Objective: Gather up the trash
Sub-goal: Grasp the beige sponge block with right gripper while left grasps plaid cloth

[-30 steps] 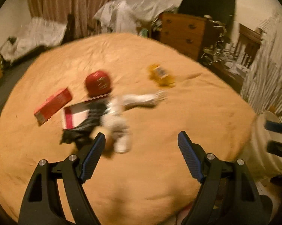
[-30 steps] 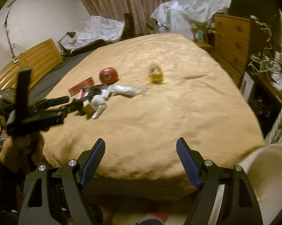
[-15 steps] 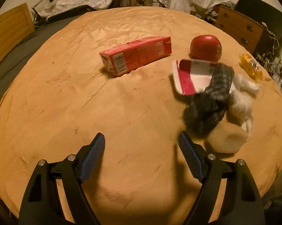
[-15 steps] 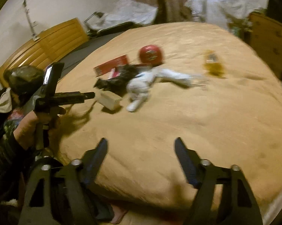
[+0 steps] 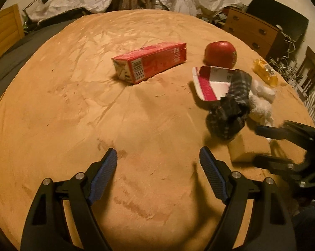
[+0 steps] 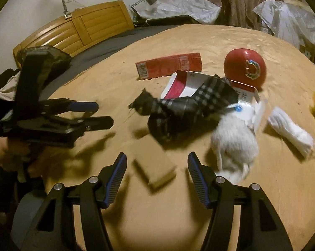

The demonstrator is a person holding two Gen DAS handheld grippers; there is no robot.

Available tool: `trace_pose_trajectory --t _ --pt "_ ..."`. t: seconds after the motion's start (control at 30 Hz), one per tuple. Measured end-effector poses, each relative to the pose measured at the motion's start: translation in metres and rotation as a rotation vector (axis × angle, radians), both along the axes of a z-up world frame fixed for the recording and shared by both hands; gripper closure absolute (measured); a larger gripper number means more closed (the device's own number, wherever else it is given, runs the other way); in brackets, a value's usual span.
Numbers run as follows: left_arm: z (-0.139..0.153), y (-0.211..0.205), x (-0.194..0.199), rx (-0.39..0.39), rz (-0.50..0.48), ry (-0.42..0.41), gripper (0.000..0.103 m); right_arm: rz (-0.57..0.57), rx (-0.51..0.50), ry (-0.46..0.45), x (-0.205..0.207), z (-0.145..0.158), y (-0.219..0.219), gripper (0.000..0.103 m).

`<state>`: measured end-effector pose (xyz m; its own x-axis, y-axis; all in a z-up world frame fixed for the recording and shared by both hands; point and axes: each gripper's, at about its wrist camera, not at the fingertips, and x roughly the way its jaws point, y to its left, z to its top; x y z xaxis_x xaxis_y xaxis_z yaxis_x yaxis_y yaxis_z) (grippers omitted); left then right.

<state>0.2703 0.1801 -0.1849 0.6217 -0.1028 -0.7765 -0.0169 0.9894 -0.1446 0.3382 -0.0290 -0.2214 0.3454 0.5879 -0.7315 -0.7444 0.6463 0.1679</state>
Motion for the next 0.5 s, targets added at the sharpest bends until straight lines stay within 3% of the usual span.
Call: trace_pose_trajectory --t 0.03,0.1,0.23,0.33,0.5 --pt "0.001 -0.002 0.002 0.000 -0.006 -0.008 0.025 0.005 -0.005 0.003 0.002 -0.002 0.002 0.042" --pt "0.005 -0.006 0.006 -0.005 -0.017 -0.032 0.025 0.014 -0.022 0.016 0.002 -0.008 0.003 0.061" --pt "0.022 -0.020 0.006 -0.016 -0.065 -0.123 0.024 -0.029 -0.011 0.025 -0.008 -0.007 -0.014 0.074" --pt "0.032 -0.045 0.008 -0.001 -0.158 -0.176 0.022 -0.138 0.020 0.031 -0.017 0.001 -0.055 0.075" --pt "0.030 -0.097 0.024 0.081 -0.318 -0.182 0.022 -0.295 -0.014 -0.006 -0.033 0.005 -0.111 0.075"
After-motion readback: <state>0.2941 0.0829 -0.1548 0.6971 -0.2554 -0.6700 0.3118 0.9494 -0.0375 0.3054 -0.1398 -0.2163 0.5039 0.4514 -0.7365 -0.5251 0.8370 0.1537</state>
